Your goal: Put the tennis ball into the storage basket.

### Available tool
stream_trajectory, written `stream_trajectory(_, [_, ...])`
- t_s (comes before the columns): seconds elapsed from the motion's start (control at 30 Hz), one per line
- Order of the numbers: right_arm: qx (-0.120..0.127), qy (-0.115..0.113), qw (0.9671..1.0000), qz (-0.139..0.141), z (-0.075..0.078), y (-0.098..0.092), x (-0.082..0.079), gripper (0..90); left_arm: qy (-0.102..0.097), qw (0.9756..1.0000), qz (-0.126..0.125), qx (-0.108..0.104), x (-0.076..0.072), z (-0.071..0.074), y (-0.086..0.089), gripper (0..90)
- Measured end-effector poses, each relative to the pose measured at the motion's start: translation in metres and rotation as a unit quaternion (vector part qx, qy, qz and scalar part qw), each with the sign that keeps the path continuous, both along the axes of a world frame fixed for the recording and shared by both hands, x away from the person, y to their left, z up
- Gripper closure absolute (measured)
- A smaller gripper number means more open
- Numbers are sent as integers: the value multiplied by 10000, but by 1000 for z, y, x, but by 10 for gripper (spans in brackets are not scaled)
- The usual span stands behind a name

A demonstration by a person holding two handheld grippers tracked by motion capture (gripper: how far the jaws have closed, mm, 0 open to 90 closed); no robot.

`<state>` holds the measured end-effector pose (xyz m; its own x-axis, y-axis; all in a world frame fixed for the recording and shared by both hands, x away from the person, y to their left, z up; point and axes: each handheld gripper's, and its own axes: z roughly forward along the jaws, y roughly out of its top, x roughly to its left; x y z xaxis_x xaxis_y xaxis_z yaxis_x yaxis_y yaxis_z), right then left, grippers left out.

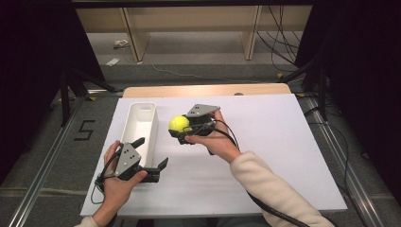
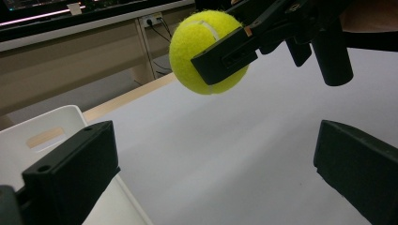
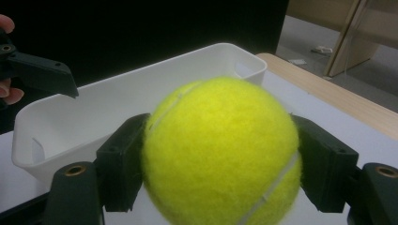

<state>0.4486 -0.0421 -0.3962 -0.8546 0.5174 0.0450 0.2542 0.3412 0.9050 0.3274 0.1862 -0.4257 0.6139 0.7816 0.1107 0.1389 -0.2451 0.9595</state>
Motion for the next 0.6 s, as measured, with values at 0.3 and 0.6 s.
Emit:
stream_trajectory(0.3, [2,-21,10000,5,0,3,0,273,-5,10000,1,1,0,0,0,0])
stream_trajectory(0.6, [1,-8,10000,27,1,7,1,273,-8,10000,4,-1,0,0,0,0])
